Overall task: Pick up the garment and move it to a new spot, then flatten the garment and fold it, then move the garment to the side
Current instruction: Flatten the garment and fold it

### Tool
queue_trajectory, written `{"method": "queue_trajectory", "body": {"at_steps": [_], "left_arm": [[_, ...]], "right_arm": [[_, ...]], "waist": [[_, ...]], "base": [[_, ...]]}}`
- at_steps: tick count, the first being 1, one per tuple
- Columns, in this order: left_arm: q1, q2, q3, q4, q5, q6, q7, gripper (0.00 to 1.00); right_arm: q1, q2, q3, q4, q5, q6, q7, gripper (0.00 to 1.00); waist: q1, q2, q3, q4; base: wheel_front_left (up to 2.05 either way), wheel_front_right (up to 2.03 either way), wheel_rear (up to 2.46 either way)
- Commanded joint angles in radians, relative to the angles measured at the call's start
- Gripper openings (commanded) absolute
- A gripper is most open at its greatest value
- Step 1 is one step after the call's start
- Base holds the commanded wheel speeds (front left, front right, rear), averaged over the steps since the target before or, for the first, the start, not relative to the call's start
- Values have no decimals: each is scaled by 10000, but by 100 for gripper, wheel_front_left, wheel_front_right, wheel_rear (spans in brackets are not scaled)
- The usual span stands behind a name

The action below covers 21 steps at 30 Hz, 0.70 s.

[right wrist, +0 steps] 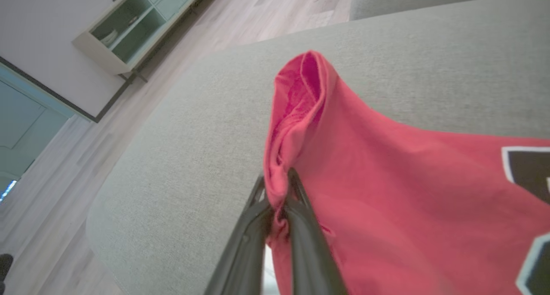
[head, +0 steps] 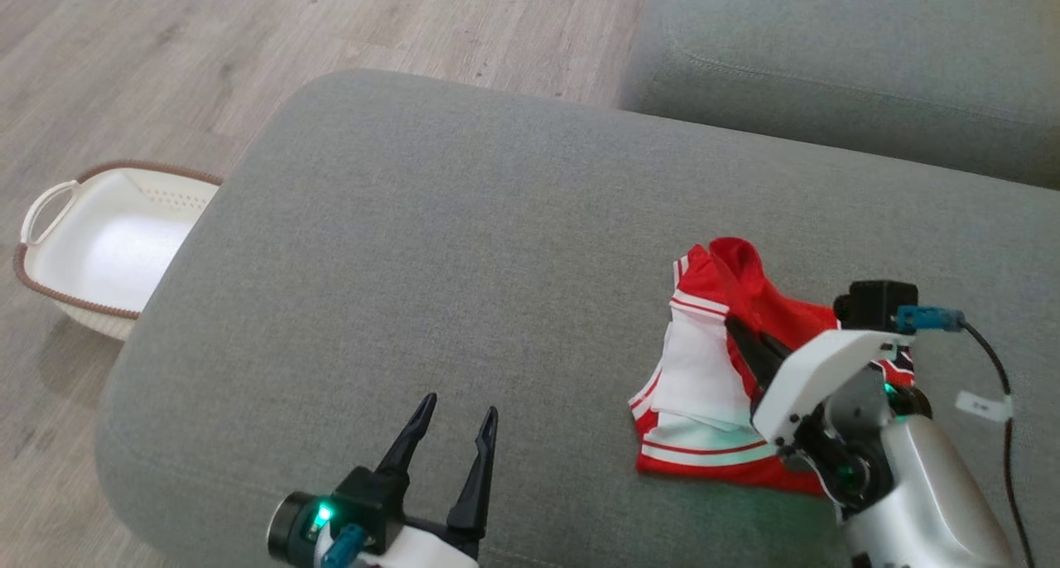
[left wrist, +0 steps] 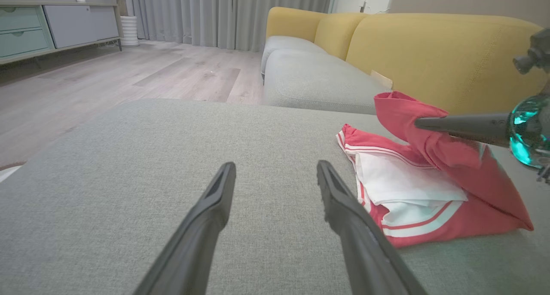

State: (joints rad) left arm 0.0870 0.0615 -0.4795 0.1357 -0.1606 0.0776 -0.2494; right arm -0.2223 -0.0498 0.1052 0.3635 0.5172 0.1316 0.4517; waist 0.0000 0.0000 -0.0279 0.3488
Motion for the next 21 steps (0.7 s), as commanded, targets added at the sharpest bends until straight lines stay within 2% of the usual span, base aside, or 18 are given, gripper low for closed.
{"method": "queue_trajectory", "body": {"at_steps": [1, 10, 11, 12, 13, 17, 21], "left_arm": [[-576, -112, 231, -283, -32, -32, -124, 100], [-658, -112, 160, -177, -114, 58, -124, 100], [-677, -112, 150, -161, -126, 70, -124, 100], [-699, -112, 140, -146, -138, 75, -124, 100], [-715, -112, 137, -134, -146, 82, -124, 100], [-720, -112, 161, -98, -164, 129, -124, 100], [-655, -112, 222, -131, -162, 176, -124, 100]], "right_arm": [[-605, -7, 266, -278, 92, -9, -175, 0], [-1184, -6, 1132, 570, 625, -9, -708, 0], [-1207, -6, 1236, 646, 661, -9, -749, 12], [-1227, -6, 1330, 719, 700, -9, -794, 76], [-1249, -6, 1414, 793, 734, -9, -841, 100], [-1322, -5, 1654, 813, 892, -9, -1170, 100], [-1341, -5, 1267, 383, 855, -9, -1887, 100]], "waist": [[0, 0, 29, 19], [0, 0, 183, -78], [0, 0, 185, -99], [0, 0, 186, -127], [0, 0, 180, -162], [0, 0, 99, -356], [0, 0, -5, -659]], "base": [[0, 0, 0], [0, 0, 0], [0, 0, 0], [0, 0, 0], [0, 0, 0], [0, 0, 0], [0, 0, 0]]}}
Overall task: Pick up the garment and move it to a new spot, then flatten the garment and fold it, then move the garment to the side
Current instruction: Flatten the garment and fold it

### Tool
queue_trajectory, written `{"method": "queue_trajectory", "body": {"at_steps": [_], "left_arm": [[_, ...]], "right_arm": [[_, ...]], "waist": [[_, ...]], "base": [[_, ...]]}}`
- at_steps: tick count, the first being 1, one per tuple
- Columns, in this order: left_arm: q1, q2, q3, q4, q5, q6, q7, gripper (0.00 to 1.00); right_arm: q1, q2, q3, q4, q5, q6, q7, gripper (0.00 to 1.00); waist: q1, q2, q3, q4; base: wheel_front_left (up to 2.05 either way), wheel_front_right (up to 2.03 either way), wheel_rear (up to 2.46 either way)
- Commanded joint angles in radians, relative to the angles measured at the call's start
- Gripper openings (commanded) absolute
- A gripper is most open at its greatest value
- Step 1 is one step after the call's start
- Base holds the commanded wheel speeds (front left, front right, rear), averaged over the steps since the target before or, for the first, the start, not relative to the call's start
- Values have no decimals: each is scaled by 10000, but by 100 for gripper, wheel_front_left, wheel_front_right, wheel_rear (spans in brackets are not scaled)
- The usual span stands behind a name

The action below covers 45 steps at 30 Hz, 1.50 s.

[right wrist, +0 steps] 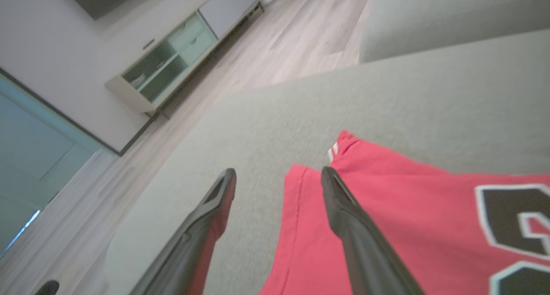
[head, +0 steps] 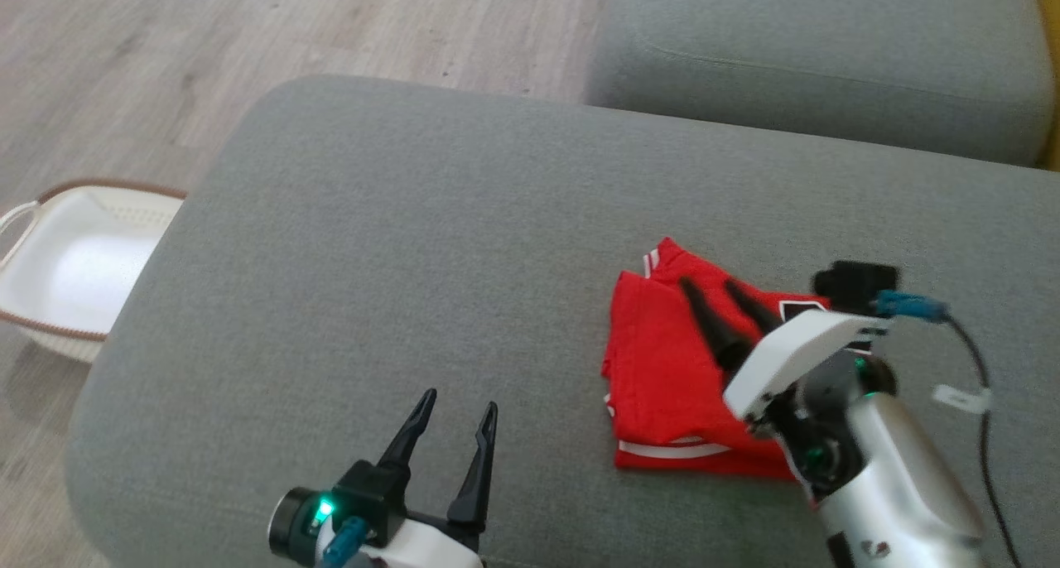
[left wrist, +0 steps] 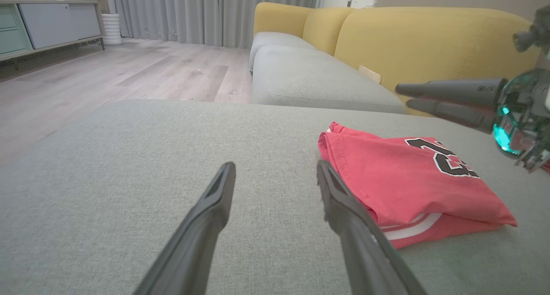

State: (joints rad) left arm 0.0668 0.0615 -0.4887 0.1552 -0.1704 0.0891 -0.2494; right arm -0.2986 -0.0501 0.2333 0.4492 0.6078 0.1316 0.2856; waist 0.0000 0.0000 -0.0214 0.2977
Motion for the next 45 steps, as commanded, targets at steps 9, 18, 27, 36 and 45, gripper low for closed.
{"method": "queue_trajectory", "body": {"at_steps": [9, 18, 27, 36, 45], "left_arm": [[-251, -112, 722, -507, 53, 151, -124, 100], [304, -36, 1905, -644, -88, 193, -124, 100], [939, -21, 2473, -549, 76, 65, -124, 100], [1592, -60, 2702, -897, 468, -31, -124, 100], [1899, -79, 2873, -1187, 816, -289, -124, 100]], "right_arm": [[34, -204, -1735, -1397, -1162, -9, -1351, 100], [1839, -916, -2672, -1331, -1363, -9, -2462, 100], [3123, -2104, -1094, -1712, -1677, -9, -4658, 100], [3963, -1483, -1012, -2005, -3087, -9, -5467, 100], [4697, -936, -1256, -2468, -3794, -9, -5472, 100]], "waist": [[0, 0, -250, -1033], [0, 0, -735, -1987], [0, 0, -1179, -2412], [0, 0, -1717, -2258], [0, 0, -1825, -2112]], "base": [[0, 0, 0], [0, 0, 0], [0, 0, 0], [0, 0, 0], [0, 0, 0]]}}
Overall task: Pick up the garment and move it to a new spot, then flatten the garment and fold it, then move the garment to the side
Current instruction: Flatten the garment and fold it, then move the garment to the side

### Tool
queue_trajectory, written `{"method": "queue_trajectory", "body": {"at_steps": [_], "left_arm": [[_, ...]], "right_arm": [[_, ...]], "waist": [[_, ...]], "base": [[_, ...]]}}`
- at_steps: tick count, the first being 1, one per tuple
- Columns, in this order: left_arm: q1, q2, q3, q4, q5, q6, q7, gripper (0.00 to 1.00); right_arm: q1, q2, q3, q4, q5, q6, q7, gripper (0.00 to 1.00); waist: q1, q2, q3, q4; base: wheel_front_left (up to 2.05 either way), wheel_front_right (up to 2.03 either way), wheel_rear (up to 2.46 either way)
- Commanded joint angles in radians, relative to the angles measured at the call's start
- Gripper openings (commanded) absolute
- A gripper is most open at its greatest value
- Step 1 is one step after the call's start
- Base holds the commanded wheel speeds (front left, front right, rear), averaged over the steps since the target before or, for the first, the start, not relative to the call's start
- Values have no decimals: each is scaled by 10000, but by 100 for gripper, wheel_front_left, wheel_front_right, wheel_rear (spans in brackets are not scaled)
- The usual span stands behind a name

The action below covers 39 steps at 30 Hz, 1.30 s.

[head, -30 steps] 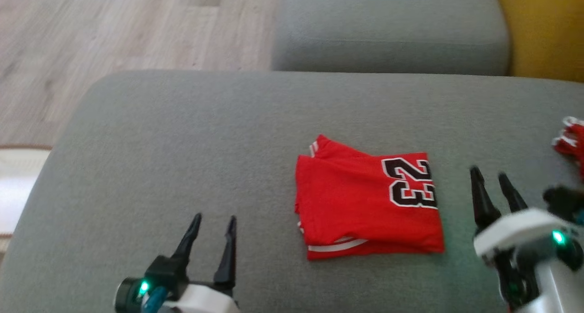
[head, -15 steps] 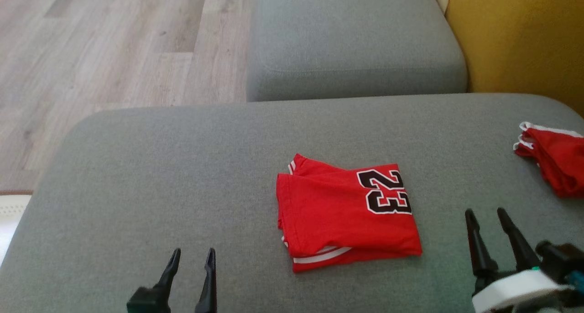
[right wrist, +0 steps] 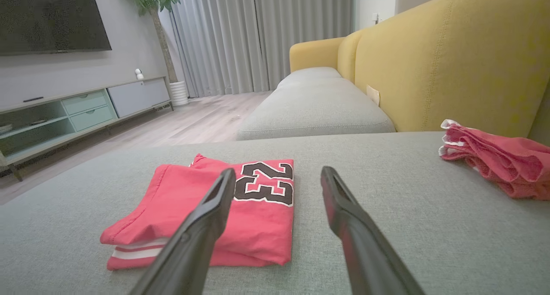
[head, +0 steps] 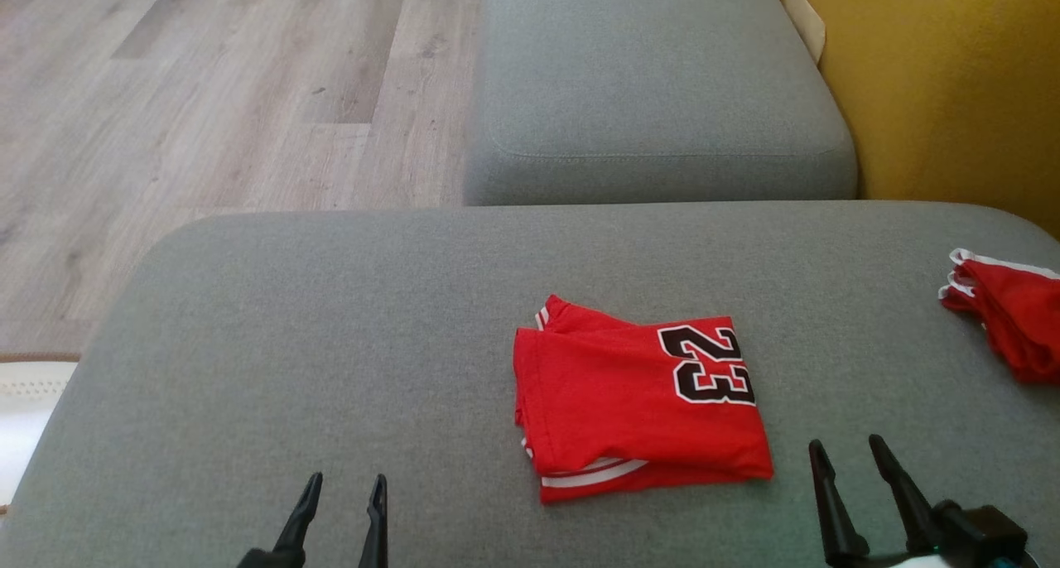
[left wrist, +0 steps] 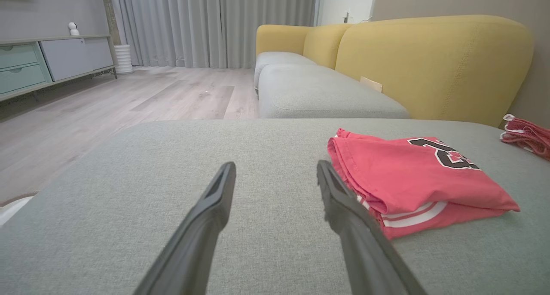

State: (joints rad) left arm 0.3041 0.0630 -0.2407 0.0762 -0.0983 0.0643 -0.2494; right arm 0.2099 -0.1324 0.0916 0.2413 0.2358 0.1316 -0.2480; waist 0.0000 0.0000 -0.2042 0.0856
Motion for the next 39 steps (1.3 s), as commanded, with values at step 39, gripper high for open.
{"method": "queue_trajectory", "body": {"at_steps": [39], "left_arm": [[-578, -127, 40, -335, 242, 81, -124, 100]], "right_arm": [[-335, 123, 344, -527, -348, -9, -137, 100]], "waist": [[0, 0, 396, -21]], "base": [[0, 0, 0]]}}
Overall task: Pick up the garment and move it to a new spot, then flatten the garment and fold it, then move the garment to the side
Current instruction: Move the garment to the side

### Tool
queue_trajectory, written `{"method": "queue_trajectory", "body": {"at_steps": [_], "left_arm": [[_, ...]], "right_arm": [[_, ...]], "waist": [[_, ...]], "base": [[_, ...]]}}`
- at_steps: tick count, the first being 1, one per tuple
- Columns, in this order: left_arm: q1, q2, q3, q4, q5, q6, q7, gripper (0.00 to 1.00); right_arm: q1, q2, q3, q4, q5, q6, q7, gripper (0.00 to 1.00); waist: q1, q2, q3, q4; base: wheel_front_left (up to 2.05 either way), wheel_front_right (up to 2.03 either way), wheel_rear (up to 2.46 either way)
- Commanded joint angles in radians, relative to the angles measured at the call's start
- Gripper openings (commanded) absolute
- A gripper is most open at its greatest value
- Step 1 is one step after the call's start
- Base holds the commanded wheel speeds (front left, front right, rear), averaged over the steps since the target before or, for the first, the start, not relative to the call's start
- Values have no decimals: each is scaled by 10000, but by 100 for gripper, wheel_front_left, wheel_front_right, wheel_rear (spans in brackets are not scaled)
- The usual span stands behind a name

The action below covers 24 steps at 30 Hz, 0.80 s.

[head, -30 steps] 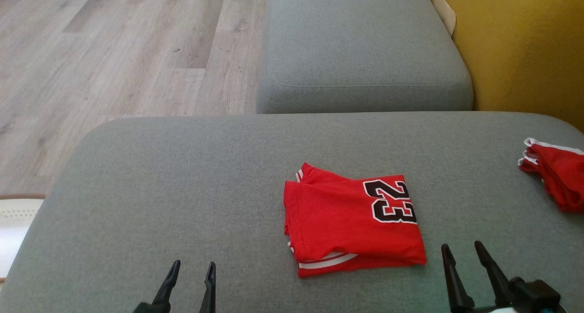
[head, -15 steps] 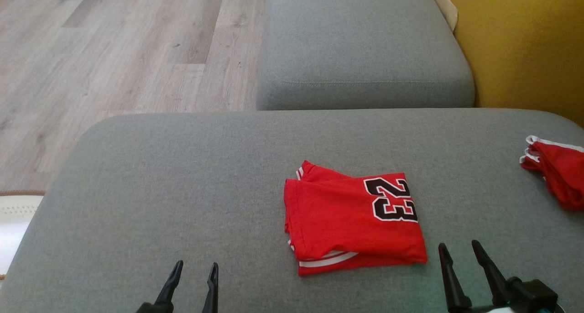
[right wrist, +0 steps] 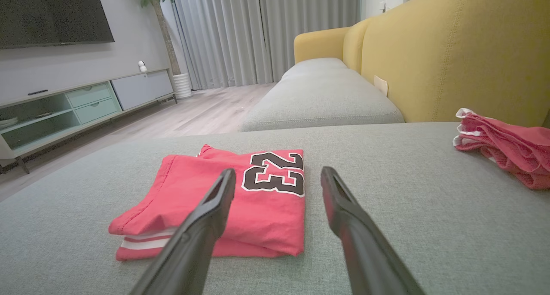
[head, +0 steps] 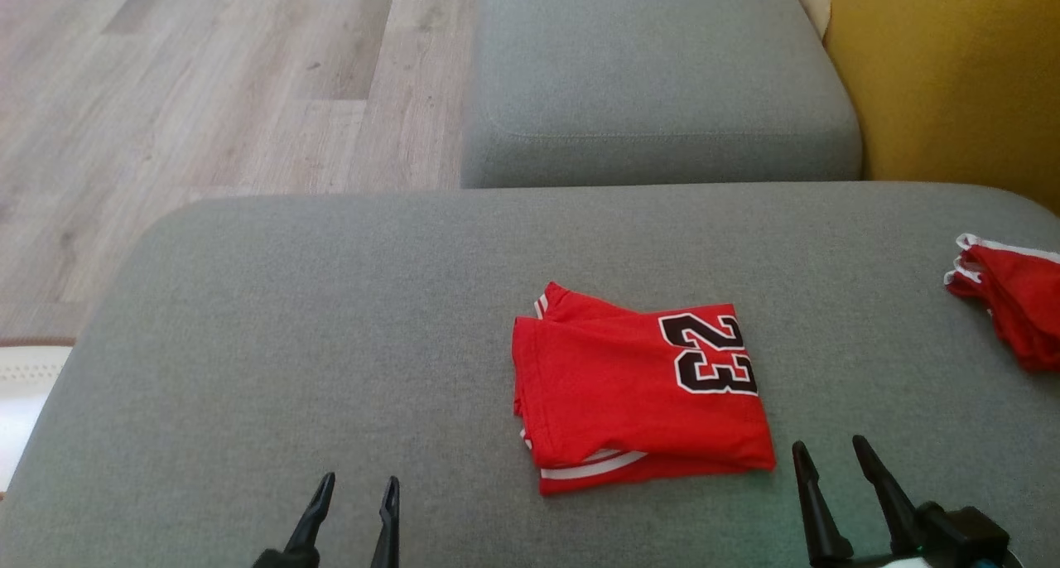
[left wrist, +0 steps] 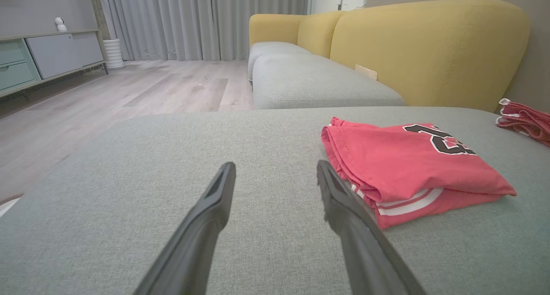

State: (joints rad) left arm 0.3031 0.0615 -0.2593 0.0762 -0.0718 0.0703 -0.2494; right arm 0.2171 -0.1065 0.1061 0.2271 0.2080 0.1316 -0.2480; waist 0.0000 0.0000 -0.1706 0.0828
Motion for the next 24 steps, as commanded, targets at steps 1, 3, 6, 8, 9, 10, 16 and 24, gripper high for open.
{"method": "queue_trajectory", "body": {"at_steps": [1, 3, 6, 8, 9, 10, 16, 24], "left_arm": [[-593, -111, 211, -344, -23, 19, -124, 100], [-645, -111, 177, -370, -25, 15, -124, 100], [-705, -111, 113, -416, -40, 19, -124, 100], [-741, -112, 59, -449, -50, 13, -124, 100], [-771, -112, 27, -469, -50, 10, -124, 100], [-806, -112, -7, -497, -48, 8, -124, 100], [-1132, -112, -242, -593, -40, -109, -124, 100], [-1711, -112, -768, -859, -217, -208, -124, 100]], "right_arm": [[-413, -135, 182, -404, -66, -9, -137, 100], [-425, -134, 142, -426, -54, -9, -137, 100], [-491, -144, 87, -418, -20, -9, -137, 100], [-573, -171, 69, -396, 47, -9, -137, 100], [-641, -193, 62, -382, 101, -9, -137, 100], [-724, -221, 39, -355, 174, -9, -137, 100], [-1455, -602, 99, 143, 502, -9, -137, 100], [-3573, -1568, 893, 2647, 1909, -9, 466, 100]], "waist": [[0, 0, 105, 19], [0, 0, 221, 56], [0, 0, 442, 119], [0, 0, 608, 167], [0, 0, 699, 191], [0, 0, 802, 215], [0, 0, 1386, 375], [0, 0, 2044, 618]], "base": [[0, 0, 0], [0, 0, 0], [0, 0, 0], [0, 0, 0], [0, 0, 0], [0, 0, 0], [0, 0, 0], [0, 0, 0]]}}
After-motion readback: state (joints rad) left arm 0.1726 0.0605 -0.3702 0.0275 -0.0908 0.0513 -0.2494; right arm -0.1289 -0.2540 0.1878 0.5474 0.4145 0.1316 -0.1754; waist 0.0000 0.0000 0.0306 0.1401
